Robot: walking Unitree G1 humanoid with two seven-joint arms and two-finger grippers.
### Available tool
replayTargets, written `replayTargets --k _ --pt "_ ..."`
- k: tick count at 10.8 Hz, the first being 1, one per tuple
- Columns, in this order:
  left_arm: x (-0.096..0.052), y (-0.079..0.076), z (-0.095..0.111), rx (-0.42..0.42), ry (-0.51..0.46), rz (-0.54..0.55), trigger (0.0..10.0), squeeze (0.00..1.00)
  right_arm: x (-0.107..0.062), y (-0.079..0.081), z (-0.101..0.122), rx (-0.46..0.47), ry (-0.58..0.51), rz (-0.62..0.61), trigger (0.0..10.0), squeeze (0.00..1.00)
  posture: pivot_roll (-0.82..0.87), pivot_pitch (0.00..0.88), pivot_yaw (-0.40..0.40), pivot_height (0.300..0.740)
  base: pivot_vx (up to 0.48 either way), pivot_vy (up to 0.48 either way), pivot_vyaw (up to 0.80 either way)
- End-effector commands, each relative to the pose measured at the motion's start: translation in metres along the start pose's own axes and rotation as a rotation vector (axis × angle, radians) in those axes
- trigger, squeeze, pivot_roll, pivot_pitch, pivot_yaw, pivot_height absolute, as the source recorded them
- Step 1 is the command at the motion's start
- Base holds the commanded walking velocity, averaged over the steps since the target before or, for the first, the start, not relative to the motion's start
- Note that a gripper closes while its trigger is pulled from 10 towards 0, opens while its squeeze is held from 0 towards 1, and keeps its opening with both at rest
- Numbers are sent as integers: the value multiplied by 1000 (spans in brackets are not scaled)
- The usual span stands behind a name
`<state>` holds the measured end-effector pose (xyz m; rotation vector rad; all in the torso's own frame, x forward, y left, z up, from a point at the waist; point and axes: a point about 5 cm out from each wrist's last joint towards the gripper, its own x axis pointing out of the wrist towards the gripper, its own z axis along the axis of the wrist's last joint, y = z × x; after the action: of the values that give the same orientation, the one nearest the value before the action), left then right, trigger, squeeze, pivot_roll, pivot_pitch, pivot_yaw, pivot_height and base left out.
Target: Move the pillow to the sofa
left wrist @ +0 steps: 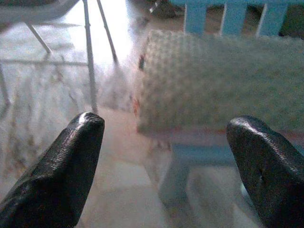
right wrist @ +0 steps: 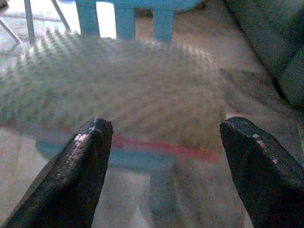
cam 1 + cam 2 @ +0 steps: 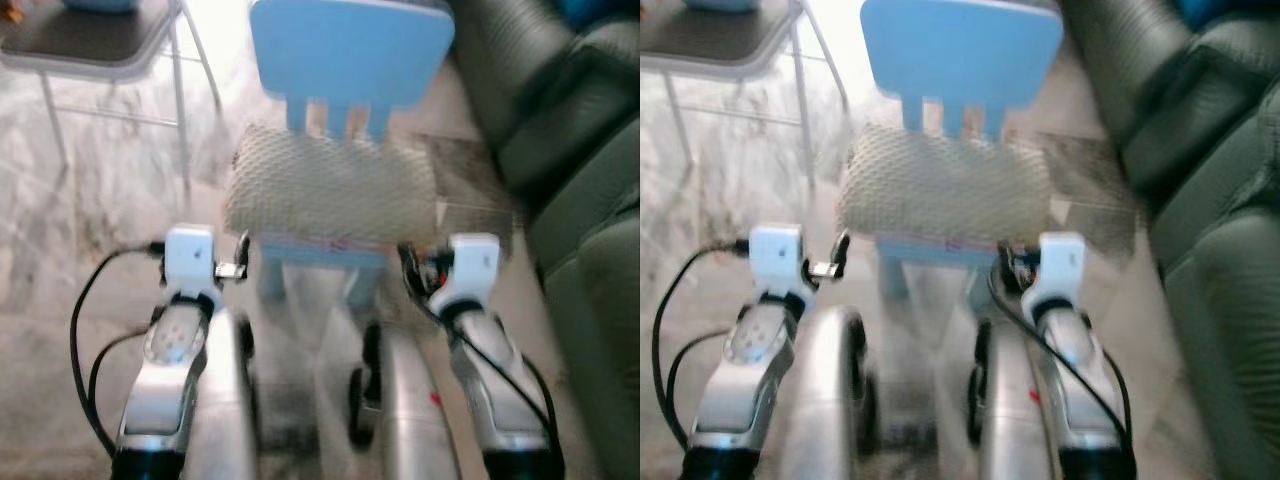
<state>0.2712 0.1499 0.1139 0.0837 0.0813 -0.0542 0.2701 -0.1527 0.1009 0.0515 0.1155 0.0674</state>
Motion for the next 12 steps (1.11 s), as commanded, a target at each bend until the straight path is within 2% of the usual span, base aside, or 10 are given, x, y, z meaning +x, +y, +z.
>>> replayTargets --k 1,7,12 --pt "-1 0 0 1 3 -9 10000 0 -3 -2 -4 11 19 -14 10000 0 -33 312 -54 584 0 0 0" --pt "-2 -1 2 2 -10 -10 10000 0 -2 -2 -4 10 18 -8 10000 0 -36 315 -55 566 0 0 0" --pt "-2 -3 1 -3 -8 -18 10000 0 -1 -1 -4 10 19 1 10000 0 -37 320 -54 566 266 0 0"
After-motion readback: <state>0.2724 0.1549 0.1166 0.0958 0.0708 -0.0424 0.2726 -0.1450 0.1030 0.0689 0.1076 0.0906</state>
